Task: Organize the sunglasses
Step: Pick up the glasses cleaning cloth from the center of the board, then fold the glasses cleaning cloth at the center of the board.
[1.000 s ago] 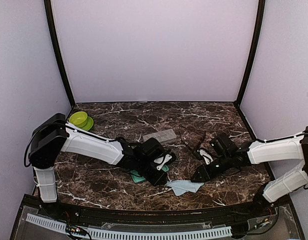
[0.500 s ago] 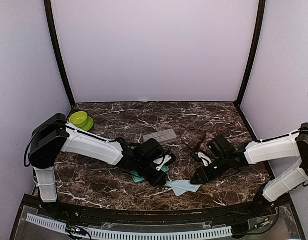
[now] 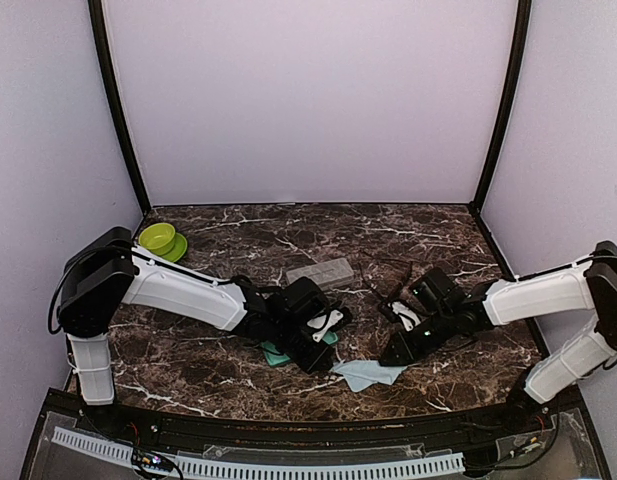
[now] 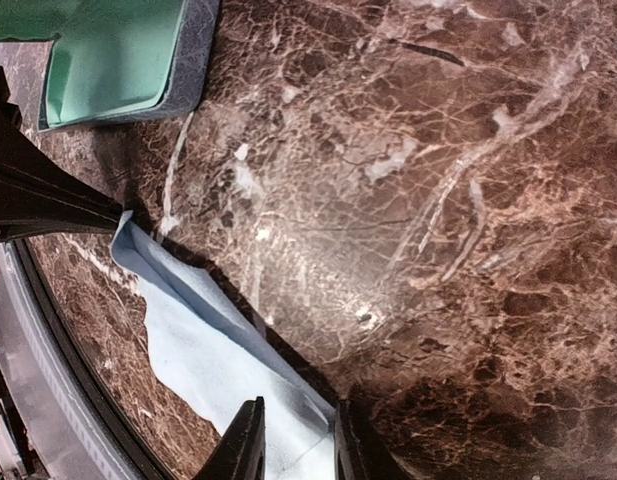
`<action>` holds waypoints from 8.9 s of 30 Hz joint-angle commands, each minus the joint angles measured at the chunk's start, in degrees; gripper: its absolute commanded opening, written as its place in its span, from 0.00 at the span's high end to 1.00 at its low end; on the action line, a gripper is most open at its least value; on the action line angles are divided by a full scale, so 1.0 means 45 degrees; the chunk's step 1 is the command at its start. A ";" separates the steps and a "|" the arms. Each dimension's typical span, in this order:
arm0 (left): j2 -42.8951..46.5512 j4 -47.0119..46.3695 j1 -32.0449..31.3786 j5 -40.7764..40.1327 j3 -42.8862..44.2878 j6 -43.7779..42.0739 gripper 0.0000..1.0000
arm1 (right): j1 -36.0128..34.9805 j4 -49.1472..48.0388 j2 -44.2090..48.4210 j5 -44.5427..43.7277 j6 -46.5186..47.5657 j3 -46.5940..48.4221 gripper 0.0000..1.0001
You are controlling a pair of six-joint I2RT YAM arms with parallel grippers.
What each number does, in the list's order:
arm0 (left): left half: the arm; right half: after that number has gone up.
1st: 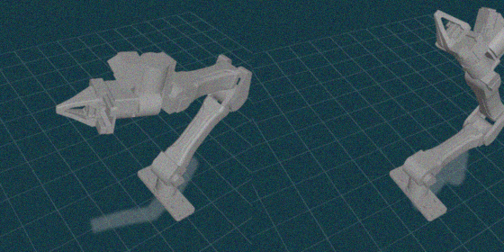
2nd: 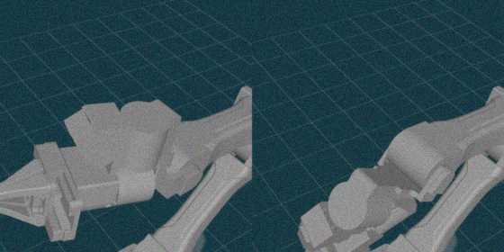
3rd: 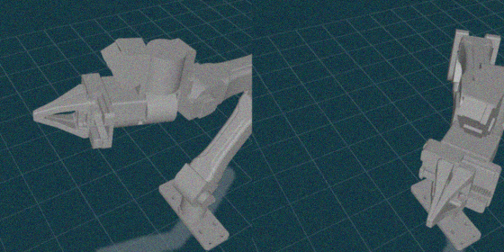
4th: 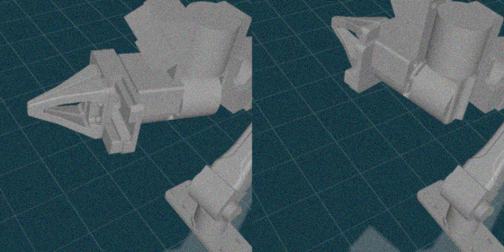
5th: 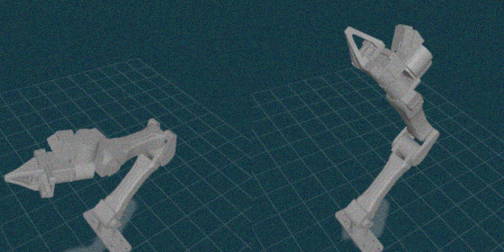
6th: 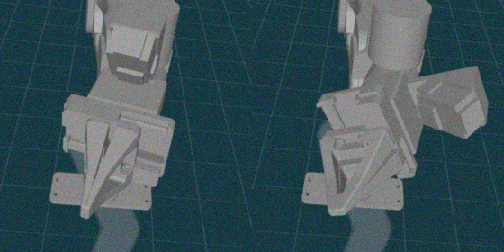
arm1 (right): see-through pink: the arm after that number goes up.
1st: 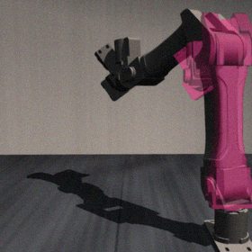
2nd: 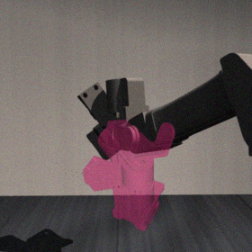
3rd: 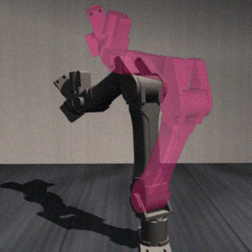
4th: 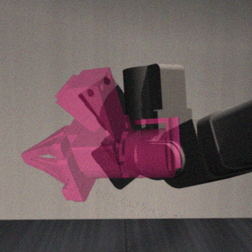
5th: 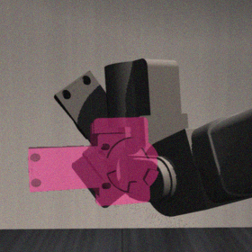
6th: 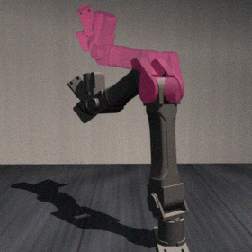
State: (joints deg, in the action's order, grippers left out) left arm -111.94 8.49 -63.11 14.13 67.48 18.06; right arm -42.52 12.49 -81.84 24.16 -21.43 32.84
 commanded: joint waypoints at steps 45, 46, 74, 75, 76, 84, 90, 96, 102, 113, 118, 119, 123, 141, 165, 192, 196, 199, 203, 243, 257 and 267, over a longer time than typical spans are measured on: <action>0.0754 0.0616 0.0019 0.0113 0.0837 -0.0695 1.00 | -0.0355 0.1238 0.0822 -0.1375 0.0837 0.1377 1.00; 0.0816 0.0626 0.0030 0.0069 0.0960 -0.0767 1.00 | -0.0355 0.1329 0.0900 -0.1457 0.0895 0.1502 1.00; 0.2663 0.1006 0.0568 -0.1117 0.2713 -0.1530 1.00 | -0.0067 0.3344 0.4677 -0.4120 0.1679 0.3793 1.00; 0.2753 0.0919 0.0568 -0.1127 0.2579 -0.1511 1.00 | -0.0073 0.3382 0.4768 -0.4090 0.1638 0.3752 1.00; 0.2861 0.0810 0.0568 -0.1114 0.2464 -0.1475 1.00 | -0.0064 0.3409 0.4877 -0.4033 0.1596 0.3712 1.00; 0.3141 0.0560 0.0364 -0.0533 0.2074 -0.1238 1.00 | -0.0082 0.3539 0.5529 -0.3049 0.1088 0.3051 1.00; 0.3354 0.0697 -0.0278 -0.0817 0.1692 -0.1083 1.00 | -0.0282 0.3625 0.6294 -0.2809 0.0448 0.2585 1.00; 0.3539 0.0696 -0.0823 -0.1106 0.1395 -0.0654 1.00 | -0.0682 0.3772 0.6886 -0.3022 -0.0246 0.2023 1.00; 0.3441 0.1151 -0.0955 -0.1256 0.1920 -0.0380 1.00 | -0.0847 0.2929 0.6840 -0.2873 -0.0575 0.1322 0.93; 0.1781 0.2018 -0.1247 0.0254 0.5100 -0.0457 1.00 | -0.0895 0.3635 0.6400 -0.5975 -0.1477 0.1810 0.60; 0.1303 0.1307 -0.1347 0.2091 0.5645 0.0088 1.00 | 0.0212 0.4355 0.6186 -0.6104 -0.1590 0.2221 0.57; 0.1226 0.1159 -0.1346 0.2326 0.5472 0.0263 1.00 | 0.0539 0.4388 0.6214 -0.5937 -0.1576 0.2215 0.56; 0.0744 0.0509 -0.0791 0.2528 0.4181 0.1063 1.00 | 0.1343 0.4259 0.6141 -0.5291 -0.1274 0.2061 0.55; 0.0308 0.0253 0.0666 0.2510 0.1388 -0.0850 1.00 | -0.0075 0.0750 0.4088 -0.2289 -0.1956 -0.0363 0.53; 0.0188 0.0422 0.0158 0.1754 0.1479 -0.1573 1.00 | -0.2622 0.0843 0.3306 -0.3918 -0.3930 -0.1558 0.73; 0.0051 0.0595 0.0130 0.1908 0.1626 -0.1539 1.00 | -0.4027 0.1987 0.1630 -0.5775 -0.3752 -0.0149 1.00; 0.0051 0.0583 0.0138 0.1894 0.1605 -0.1532 1.00 | -0.4027 0.1779 0.2090 -0.5723 -0.3743 -0.0082 1.00; 0.0051 0.0591 0.0121 0.1885 0.1600 -0.1515 1.00 | -0.4027 0.1969 0.2470 -0.5868 -0.3726 0.0049 1.00; 0.0051 0.0549 0.0120 0.1899 0.1591 -0.1514 1.00 | -0.4027 0.2179 0.2656 -0.5996 -0.3661 0.0145 1.00; 0.0051 0.0660 0.0099 0.1879 0.1659 -0.1593 1.00 | -0.4027 0.2322 0.0924 -0.6366 -0.3014 0.0809 0.81; 0.0051 0.0703 0.0099 0.1860 0.1613 -0.1617 1.00 | -0.4027 0.2088 0.0694 -0.6173 -0.2869 0.0837 0.89; 0.0051 0.0711 0.0089 0.1865 0.1613 -0.1603 1.00 | -0.4022 0.2039 0.0574 -0.6217 -0.2807 0.0828 0.85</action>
State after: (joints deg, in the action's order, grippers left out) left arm -113.54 10.37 -62.39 22.46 73.84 11.55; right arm -60.25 22.79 -78.56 -3.81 -34.52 35.81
